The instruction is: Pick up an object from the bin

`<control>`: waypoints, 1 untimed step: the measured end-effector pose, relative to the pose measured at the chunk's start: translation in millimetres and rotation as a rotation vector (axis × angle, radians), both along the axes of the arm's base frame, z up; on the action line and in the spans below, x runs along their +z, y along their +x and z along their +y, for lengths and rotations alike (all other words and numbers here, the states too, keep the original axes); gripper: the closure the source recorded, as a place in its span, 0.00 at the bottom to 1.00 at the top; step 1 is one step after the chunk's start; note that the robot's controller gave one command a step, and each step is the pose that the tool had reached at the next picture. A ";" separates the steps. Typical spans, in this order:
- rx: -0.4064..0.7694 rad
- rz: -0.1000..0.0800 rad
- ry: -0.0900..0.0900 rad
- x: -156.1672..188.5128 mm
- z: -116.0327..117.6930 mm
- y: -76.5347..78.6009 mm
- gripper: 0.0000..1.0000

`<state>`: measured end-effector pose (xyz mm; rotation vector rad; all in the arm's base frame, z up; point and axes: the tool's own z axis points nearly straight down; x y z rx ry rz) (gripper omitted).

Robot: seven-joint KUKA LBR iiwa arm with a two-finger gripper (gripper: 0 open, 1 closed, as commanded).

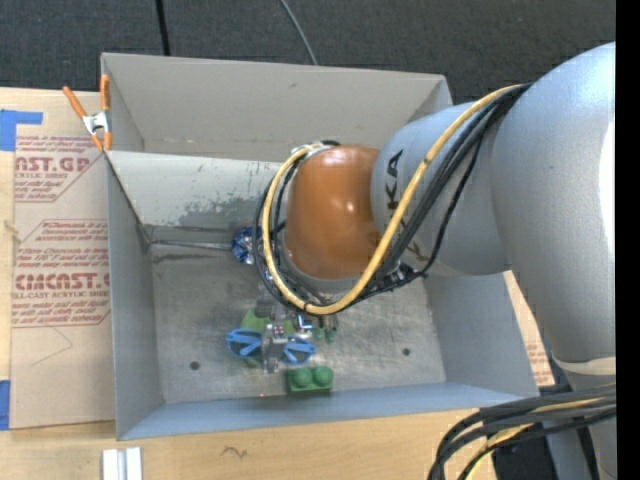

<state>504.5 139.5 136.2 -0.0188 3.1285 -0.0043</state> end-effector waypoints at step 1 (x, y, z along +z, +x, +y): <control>0.014 0.010 0.005 -2.0 -1.9 -4.5 0.00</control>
Offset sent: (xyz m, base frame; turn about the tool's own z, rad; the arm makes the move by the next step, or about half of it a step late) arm -0.0067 0.0084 -0.0662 -0.0963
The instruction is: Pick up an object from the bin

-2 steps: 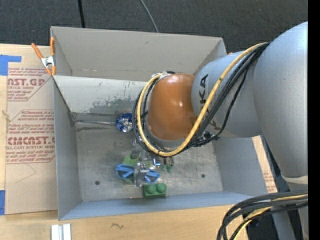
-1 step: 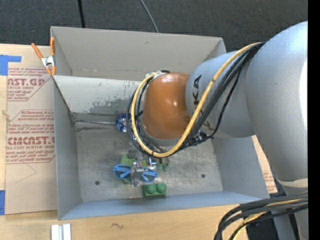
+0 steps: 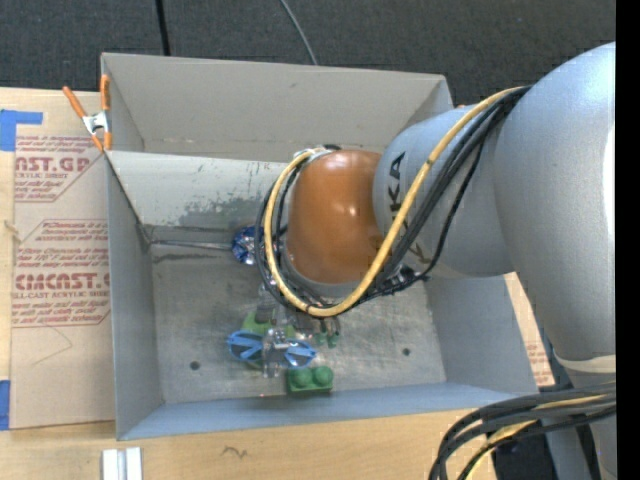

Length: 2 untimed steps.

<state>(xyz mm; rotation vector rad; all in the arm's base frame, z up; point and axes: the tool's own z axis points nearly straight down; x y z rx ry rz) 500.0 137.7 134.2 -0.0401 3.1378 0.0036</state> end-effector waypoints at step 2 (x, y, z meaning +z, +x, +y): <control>-0.002 0.004 -0.002 -10.9 -0.7 -3.1 1.00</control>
Offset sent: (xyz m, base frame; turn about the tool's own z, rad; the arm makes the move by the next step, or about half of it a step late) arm -0.0083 0.0099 -0.0642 0.0065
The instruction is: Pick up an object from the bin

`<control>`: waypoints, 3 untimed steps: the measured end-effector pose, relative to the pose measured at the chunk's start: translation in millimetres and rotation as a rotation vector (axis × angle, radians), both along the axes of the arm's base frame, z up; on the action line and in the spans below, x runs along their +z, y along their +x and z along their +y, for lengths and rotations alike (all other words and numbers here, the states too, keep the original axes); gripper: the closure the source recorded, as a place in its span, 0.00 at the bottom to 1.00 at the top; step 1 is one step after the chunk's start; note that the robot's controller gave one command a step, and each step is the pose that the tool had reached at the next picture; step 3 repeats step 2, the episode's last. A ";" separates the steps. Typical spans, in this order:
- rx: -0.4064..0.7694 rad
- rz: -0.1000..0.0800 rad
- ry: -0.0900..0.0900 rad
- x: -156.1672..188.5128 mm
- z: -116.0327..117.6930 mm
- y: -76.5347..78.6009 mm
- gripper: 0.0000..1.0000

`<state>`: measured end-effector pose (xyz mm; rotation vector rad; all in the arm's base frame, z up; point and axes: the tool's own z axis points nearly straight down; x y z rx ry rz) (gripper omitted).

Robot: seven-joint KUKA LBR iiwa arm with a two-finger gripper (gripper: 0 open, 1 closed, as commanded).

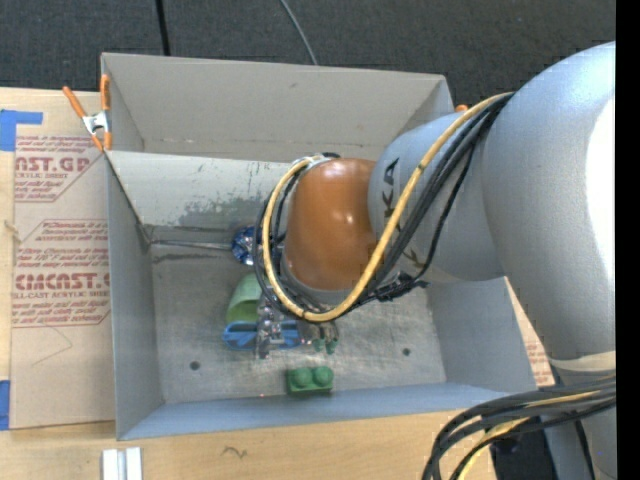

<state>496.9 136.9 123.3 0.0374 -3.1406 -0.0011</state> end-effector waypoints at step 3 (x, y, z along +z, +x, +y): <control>0.002 -0.002 0.001 35.8 2.0 0.4 1.00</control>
Offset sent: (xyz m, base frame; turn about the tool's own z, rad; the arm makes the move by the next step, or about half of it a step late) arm -0.0001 0.0003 0.0292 0.0000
